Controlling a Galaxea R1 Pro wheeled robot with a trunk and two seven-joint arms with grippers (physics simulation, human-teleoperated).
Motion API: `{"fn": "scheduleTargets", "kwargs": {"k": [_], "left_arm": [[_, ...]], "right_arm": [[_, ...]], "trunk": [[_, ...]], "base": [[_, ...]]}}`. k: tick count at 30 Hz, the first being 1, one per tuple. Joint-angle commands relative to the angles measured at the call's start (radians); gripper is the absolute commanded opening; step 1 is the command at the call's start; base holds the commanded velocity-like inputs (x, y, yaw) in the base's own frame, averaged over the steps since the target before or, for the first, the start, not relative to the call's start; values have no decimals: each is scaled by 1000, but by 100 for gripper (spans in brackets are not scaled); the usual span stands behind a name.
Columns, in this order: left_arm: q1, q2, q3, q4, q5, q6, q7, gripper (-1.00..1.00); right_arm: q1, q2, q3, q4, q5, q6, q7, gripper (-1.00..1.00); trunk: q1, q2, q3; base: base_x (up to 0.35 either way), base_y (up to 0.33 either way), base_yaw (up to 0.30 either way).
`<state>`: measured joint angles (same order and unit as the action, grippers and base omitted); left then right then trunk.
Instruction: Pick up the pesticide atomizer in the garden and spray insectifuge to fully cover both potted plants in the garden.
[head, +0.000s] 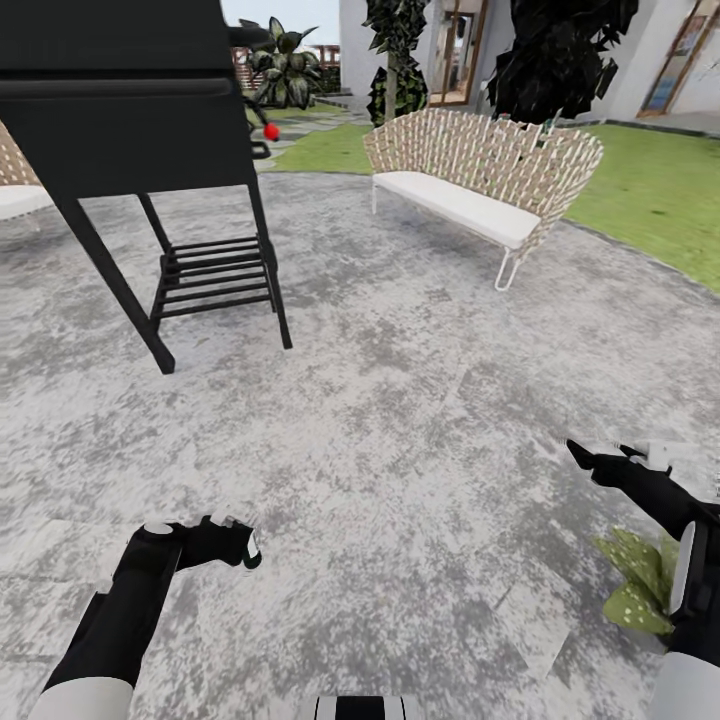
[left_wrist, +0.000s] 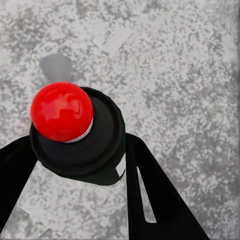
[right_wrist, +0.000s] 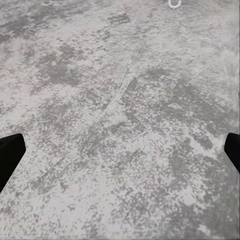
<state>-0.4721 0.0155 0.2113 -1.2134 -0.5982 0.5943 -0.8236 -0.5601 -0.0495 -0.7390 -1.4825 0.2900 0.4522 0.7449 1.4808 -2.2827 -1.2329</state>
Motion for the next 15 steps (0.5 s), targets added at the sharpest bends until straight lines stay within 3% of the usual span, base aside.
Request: {"fn": "scheduleTargets", "kwargs": {"k": [1, 5, 15], "left_arm": [[0, 0, 2, -2, -6, 4, -8, -100], [0, 0, 2, -2, -6, 4, -8, -100], [0, 0, 2, -2, -5, 4, -9, -100]], "right_arm": [[-1, 0, -2, -1, 8, 3, 8, 100], [-1, 0, -2, -1, 8, 3, 8, 100], [-1, -7, -2, -1, 5, 3, 9, 100]], "trunk": [[0, 0, -1], [0, 0, -1], [0, 0, -1]], "base": [[295, 0, -252], [332, 0, -159], [344, 31, -11]]}}
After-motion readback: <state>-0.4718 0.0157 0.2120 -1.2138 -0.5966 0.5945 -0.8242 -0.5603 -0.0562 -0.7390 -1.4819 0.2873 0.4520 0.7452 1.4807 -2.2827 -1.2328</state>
